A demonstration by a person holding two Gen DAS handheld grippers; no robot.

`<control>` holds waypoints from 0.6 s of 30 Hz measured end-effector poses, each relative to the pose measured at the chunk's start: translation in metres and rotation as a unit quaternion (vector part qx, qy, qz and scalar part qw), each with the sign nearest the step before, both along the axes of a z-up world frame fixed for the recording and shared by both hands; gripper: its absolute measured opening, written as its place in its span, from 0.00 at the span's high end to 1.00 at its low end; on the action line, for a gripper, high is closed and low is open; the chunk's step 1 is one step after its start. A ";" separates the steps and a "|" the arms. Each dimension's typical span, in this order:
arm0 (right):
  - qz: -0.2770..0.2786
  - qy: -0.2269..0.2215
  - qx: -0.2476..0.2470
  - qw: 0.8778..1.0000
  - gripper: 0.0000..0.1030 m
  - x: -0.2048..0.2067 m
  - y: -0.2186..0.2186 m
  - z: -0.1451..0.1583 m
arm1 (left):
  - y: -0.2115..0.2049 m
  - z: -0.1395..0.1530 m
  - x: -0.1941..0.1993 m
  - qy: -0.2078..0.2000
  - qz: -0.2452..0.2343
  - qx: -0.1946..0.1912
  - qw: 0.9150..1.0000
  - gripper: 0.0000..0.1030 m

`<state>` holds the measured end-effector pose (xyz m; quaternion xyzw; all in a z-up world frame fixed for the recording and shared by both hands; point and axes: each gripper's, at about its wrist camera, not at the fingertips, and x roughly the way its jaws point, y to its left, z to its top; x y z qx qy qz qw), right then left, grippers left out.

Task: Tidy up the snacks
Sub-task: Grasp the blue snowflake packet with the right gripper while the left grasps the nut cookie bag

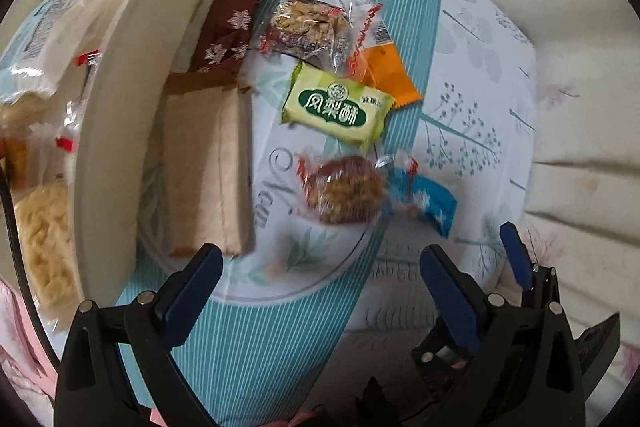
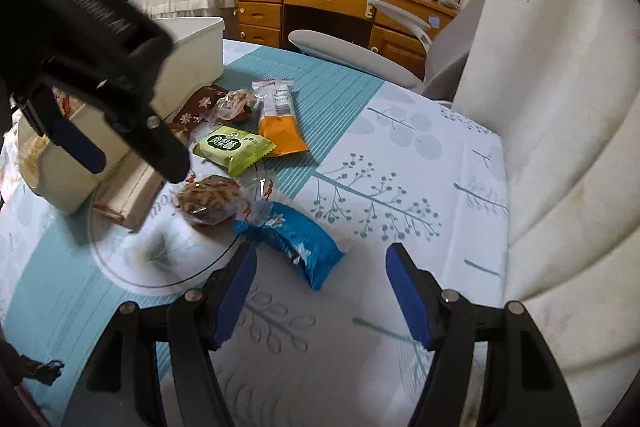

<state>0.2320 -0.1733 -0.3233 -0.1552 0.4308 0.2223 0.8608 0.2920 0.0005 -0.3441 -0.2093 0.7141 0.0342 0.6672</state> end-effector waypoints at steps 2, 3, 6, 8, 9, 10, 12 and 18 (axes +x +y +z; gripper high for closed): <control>0.006 -0.009 0.000 1.000 0.35 0.002 0.002 -0.008 | -0.003 -0.010 0.008 0.012 0.002 0.002 1.000 0.04; 0.010 -0.012 0.000 1.000 0.35 0.003 0.004 -0.013 | -0.004 -0.015 0.012 0.018 0.002 0.001 1.000 0.04; 0.016 -0.013 0.004 1.000 0.35 0.007 0.007 -0.023 | -0.006 -0.028 0.020 0.032 0.013 -0.003 0.999 0.04; 0.020 -0.010 0.008 1.000 0.35 0.009 0.008 -0.030 | -0.007 -0.035 0.024 0.038 0.018 -0.001 0.999 0.04; 0.021 -0.011 0.007 1.000 0.35 0.010 0.009 -0.033 | -0.007 -0.038 0.027 0.042 0.019 0.003 0.999 0.04; 0.025 -0.011 0.006 1.000 0.36 0.011 0.010 -0.035 | -0.008 -0.040 0.029 0.045 0.019 0.006 0.999 0.04; 0.032 -0.010 0.007 0.999 0.39 0.011 0.013 -0.039 | -0.008 -0.044 0.033 0.047 0.020 0.011 0.999 0.04; 0.036 -0.009 0.016 0.999 0.42 0.016 0.018 -0.046 | -0.008 -0.058 0.043 0.065 0.026 0.026 0.997 0.09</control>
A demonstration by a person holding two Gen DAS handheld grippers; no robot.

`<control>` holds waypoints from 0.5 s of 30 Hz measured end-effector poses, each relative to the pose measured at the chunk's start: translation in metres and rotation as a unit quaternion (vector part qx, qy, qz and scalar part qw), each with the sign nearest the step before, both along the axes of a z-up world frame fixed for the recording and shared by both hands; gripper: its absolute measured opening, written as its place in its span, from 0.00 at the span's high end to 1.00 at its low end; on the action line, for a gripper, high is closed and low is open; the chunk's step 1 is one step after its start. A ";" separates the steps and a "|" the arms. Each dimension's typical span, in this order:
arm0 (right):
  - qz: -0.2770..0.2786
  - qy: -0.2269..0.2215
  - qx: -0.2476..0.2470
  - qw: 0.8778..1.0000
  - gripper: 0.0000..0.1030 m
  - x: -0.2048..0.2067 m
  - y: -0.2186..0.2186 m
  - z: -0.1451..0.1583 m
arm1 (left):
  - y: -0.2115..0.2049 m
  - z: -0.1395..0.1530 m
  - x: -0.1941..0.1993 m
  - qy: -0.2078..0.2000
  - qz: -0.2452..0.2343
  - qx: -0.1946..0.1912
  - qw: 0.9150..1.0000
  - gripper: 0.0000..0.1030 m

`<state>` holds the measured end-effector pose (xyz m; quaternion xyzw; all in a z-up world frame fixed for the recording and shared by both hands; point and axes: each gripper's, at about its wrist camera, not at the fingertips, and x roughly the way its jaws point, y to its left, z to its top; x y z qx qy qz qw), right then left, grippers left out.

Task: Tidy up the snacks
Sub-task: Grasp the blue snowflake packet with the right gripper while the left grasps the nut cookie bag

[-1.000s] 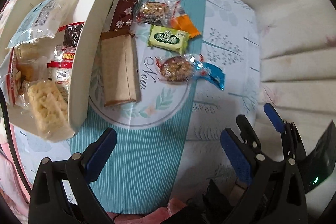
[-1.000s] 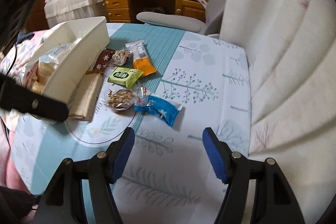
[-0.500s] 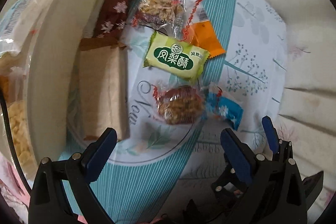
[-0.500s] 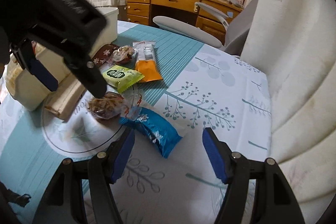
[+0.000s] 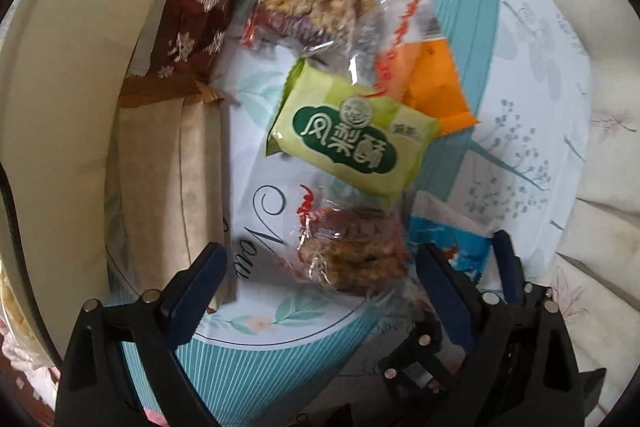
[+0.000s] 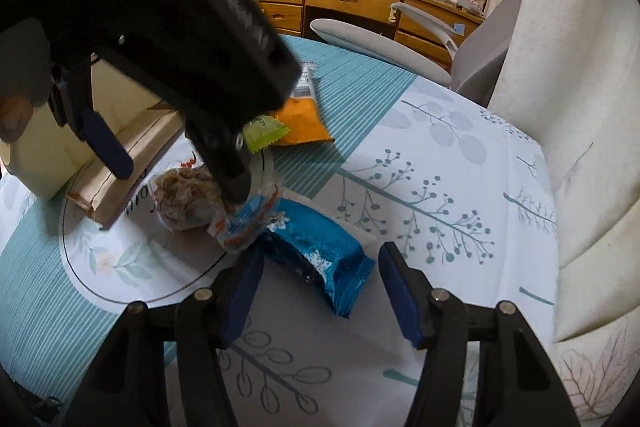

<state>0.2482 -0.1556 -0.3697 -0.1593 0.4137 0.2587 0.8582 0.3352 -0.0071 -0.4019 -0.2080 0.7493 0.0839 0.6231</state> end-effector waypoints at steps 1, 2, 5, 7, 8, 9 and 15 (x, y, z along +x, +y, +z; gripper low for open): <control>0.000 0.000 0.002 1.000 0.42 0.000 0.000 -0.001 | 0.000 -0.002 0.000 0.000 0.006 -0.003 1.000 0.09; 0.000 0.001 0.003 1.000 0.42 0.001 0.000 -0.002 | 0.001 -0.003 0.000 -0.001 0.009 -0.006 1.000 0.10; 0.003 0.001 0.008 1.000 0.45 0.001 -0.002 -0.002 | 0.001 -0.004 0.001 -0.007 0.012 -0.007 1.000 0.17; 0.005 0.008 0.011 1.000 0.51 0.002 -0.004 -0.002 | 0.000 -0.004 -0.001 -0.008 0.010 -0.009 1.000 0.25; 0.006 0.009 0.012 1.000 0.52 0.001 -0.005 -0.002 | 0.000 -0.004 -0.002 -0.009 0.010 -0.006 1.000 0.26; 0.007 0.010 0.012 1.000 0.53 0.000 -0.005 -0.001 | -0.001 -0.004 -0.001 -0.009 0.009 -0.004 1.000 0.28; 0.010 0.021 0.012 1.000 0.65 0.001 -0.005 0.000 | -0.012 -0.001 -0.007 -0.003 -0.004 0.039 0.999 0.50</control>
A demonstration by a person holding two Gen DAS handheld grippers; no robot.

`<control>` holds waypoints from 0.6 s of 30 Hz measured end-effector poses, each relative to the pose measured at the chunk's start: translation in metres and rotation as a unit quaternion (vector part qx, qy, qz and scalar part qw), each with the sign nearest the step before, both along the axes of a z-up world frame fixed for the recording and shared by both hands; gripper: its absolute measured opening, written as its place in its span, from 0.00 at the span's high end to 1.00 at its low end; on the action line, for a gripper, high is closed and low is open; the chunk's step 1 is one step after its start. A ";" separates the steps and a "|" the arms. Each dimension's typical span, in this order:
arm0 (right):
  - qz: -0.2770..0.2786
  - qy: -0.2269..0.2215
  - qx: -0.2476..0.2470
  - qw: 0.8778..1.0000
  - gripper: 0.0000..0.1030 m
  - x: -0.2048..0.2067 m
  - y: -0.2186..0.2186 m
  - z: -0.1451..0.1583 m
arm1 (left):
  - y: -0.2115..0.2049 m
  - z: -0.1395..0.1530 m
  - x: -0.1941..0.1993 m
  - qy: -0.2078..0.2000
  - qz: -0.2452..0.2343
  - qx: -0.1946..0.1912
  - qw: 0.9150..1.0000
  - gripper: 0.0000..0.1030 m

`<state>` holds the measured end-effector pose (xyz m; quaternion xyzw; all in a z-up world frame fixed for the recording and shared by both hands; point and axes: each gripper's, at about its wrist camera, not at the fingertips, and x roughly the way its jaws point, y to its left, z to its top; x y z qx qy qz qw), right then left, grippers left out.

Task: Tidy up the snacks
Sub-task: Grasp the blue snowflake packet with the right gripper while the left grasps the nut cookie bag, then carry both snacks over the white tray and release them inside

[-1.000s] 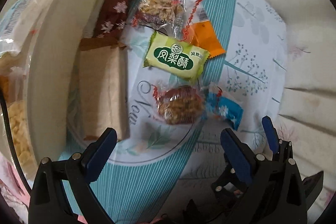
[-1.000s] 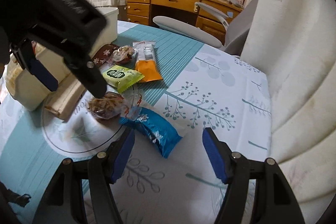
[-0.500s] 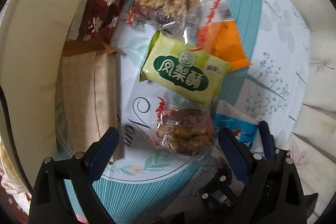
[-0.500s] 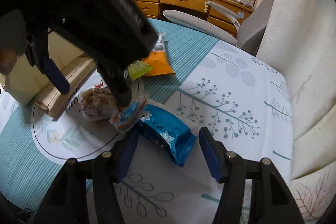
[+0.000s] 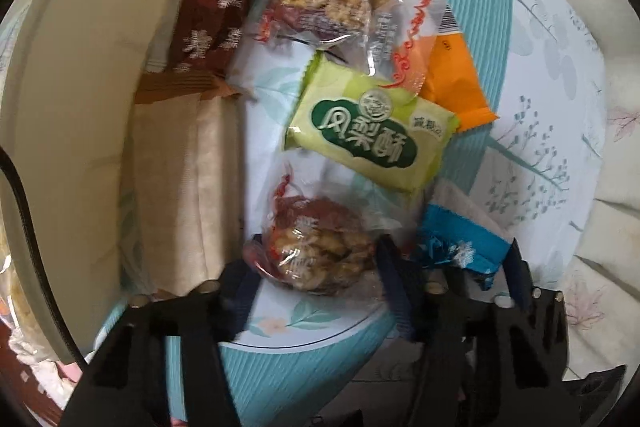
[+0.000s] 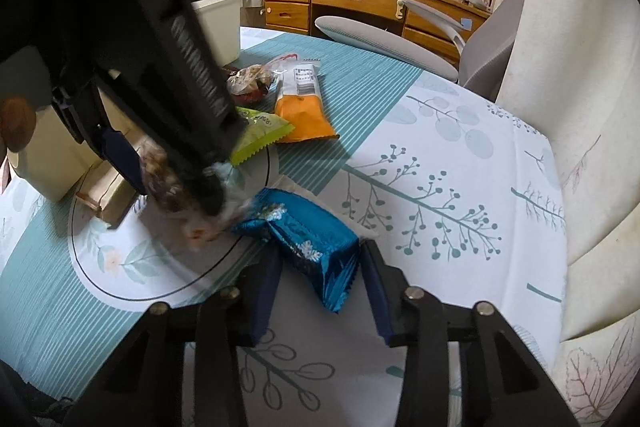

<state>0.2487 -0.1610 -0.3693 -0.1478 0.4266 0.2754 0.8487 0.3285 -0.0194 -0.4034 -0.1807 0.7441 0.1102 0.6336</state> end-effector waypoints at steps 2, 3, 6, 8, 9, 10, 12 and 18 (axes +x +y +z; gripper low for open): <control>0.000 0.003 -0.002 1.000 0.68 -0.001 0.000 0.001 | -0.001 0.001 -0.002 -0.004 -0.001 -0.001 1.000 0.51; 0.000 0.005 -0.004 1.000 0.69 -0.001 0.001 0.001 | -0.001 0.001 -0.003 -0.005 -0.003 -0.001 1.000 0.51; 0.003 0.012 -0.008 1.000 0.71 -0.003 0.002 0.002 | 0.006 0.002 -0.012 0.002 -0.002 -0.005 1.000 0.51; 0.001 0.019 -0.010 1.000 0.72 -0.004 0.002 0.003 | 0.009 0.002 -0.021 0.007 0.000 -0.011 1.000 0.52; 0.000 0.025 -0.011 1.000 0.72 -0.004 0.002 0.003 | 0.010 0.002 -0.022 0.010 0.004 -0.014 1.000 0.52; -0.002 0.031 -0.013 0.999 0.72 -0.005 0.002 0.003 | 0.012 0.001 -0.026 0.015 0.012 -0.021 1.000 0.52; -0.009 0.047 -0.016 0.999 0.72 -0.006 0.002 0.005 | 0.015 -0.003 -0.038 0.026 0.023 -0.033 0.999 0.52; -0.036 0.105 -0.012 0.994 0.72 -0.021 -0.002 0.009 | 0.015 -0.001 -0.076 0.055 0.020 -0.042 0.997 0.52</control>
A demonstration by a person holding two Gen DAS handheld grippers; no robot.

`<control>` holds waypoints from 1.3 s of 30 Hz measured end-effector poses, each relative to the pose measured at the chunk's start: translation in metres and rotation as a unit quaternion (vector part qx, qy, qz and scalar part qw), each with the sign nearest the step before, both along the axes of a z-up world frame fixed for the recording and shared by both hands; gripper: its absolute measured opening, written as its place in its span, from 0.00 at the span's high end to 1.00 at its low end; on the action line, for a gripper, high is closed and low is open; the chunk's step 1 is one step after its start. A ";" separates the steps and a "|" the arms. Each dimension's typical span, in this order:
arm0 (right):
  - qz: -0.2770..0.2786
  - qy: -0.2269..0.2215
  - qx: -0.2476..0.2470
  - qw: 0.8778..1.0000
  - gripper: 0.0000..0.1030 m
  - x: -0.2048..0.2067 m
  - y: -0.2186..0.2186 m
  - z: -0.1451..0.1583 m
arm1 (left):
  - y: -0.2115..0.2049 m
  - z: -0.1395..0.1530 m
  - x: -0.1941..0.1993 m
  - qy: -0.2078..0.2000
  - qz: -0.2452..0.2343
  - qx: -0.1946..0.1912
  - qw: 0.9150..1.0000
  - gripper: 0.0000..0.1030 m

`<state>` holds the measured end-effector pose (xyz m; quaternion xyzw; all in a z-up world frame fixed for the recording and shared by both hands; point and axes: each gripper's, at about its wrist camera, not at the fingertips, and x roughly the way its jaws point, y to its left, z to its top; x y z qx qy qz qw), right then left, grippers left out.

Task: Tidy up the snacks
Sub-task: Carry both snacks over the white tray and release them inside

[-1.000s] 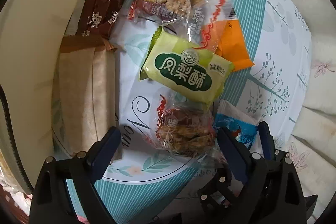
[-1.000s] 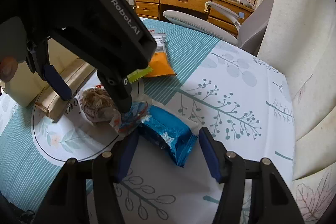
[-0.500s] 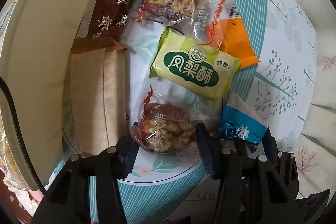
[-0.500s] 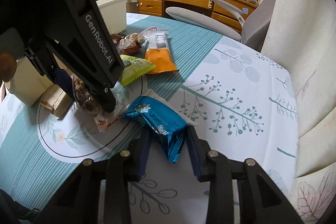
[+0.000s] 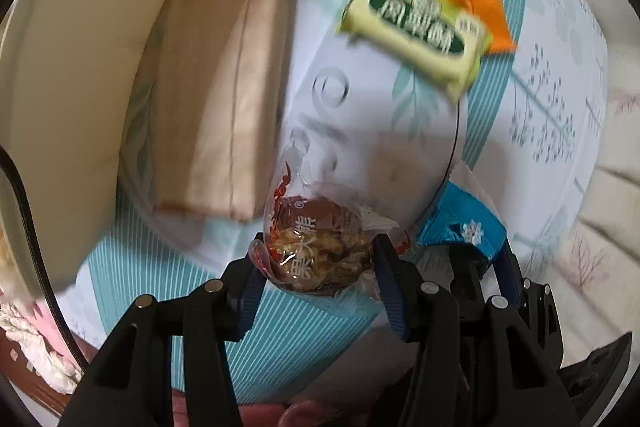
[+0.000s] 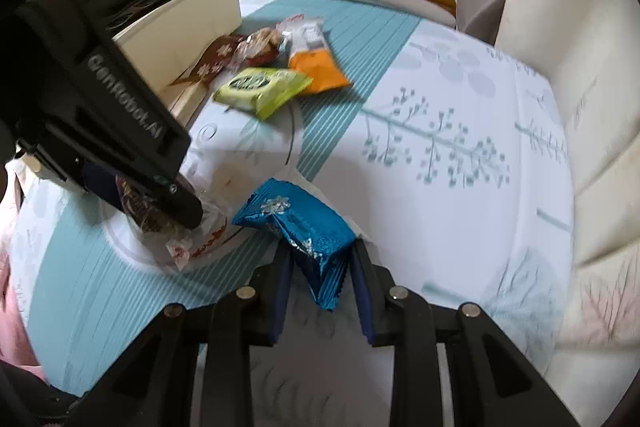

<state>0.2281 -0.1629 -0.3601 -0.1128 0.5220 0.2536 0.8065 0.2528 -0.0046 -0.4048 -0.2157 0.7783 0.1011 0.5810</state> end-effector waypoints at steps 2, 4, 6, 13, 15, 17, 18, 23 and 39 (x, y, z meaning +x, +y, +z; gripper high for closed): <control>-0.004 0.021 0.003 1.000 0.72 -0.009 -0.001 0.002 | -0.002 0.005 -0.011 0.003 -0.009 -0.002 1.000 0.51; -0.017 0.049 0.012 0.999 0.72 -0.018 -0.005 0.005 | -0.005 0.012 -0.023 0.006 -0.018 -0.005 1.000 0.51; -0.028 0.069 0.018 0.997 0.72 -0.026 -0.007 0.009 | -0.008 0.020 -0.034 0.005 -0.027 -0.009 1.000 0.51; -0.115 0.164 0.005 0.980 0.72 -0.042 -0.019 0.014 | -0.020 0.056 -0.067 -0.009 -0.072 -0.006 0.997 0.51; -0.139 0.190 0.010 0.972 0.72 -0.046 -0.024 0.015 | -0.024 0.068 -0.071 -0.016 -0.085 -0.006 0.996 0.51; -0.154 0.207 0.024 0.966 0.72 -0.050 -0.026 0.017 | -0.024 0.078 -0.078 -0.024 -0.098 -0.003 0.995 0.51; -0.162 0.215 0.032 0.962 0.72 -0.053 -0.027 0.019 | -0.024 0.083 -0.084 -0.030 -0.103 0.001 0.994 0.51; -0.183 0.236 0.051 0.953 0.72 -0.064 -0.022 0.032 | -0.013 0.103 -0.084 -0.054 -0.126 0.017 0.990 0.51; -0.197 0.270 0.156 0.930 0.72 -0.077 0.063 0.081 | 0.067 0.171 -0.118 -0.214 -0.168 0.082 0.959 0.51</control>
